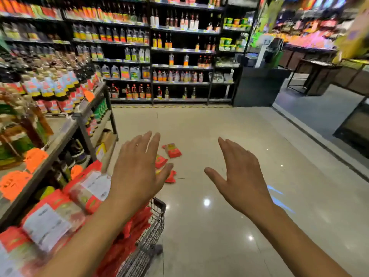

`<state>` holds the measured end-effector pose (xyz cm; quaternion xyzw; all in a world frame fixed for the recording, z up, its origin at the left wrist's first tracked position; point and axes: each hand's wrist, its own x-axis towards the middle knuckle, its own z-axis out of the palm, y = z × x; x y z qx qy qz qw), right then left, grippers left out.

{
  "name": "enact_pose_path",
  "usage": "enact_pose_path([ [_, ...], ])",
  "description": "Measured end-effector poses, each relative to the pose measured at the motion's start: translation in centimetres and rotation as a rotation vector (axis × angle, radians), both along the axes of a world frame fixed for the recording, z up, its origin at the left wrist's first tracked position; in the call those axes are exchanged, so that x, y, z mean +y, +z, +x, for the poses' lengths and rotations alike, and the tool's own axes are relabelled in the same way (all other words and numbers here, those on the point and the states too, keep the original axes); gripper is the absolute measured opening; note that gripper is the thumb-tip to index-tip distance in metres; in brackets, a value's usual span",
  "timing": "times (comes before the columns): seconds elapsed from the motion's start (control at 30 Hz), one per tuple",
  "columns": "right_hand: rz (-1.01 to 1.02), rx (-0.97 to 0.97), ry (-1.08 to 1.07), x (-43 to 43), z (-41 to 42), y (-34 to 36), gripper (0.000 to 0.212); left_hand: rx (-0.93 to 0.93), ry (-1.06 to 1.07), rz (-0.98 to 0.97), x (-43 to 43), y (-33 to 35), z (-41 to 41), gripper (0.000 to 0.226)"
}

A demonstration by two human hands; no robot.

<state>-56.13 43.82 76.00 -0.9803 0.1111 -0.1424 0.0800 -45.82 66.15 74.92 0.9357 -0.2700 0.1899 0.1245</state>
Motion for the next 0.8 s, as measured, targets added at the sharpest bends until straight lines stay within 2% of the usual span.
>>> enact_pose_path([
  [0.27, 0.032, 0.009, -0.103, -9.4, 1.4, -1.2, 0.091, 0.004, -0.094, 0.096, -11.9, 0.7, 2.4, 0.083],
  [0.5, 0.080, -0.036, -0.107, -20.2, 7.1, -0.9, 0.089, -0.040, -0.095, 0.204, -23.0, 2.8, 6.9, 0.084],
  [0.6, 0.089, -0.039, -0.095, -25.1, 9.7, -0.4, 0.079, -0.074, -0.077, 0.222, -28.2, 3.5, 9.0, 0.082],
  [0.8, 0.109, -0.045, -0.099, -33.2, 13.2, -0.2, 0.077, -0.057, -0.092, 0.272, -36.8, 3.2, 12.3, 0.084],
])
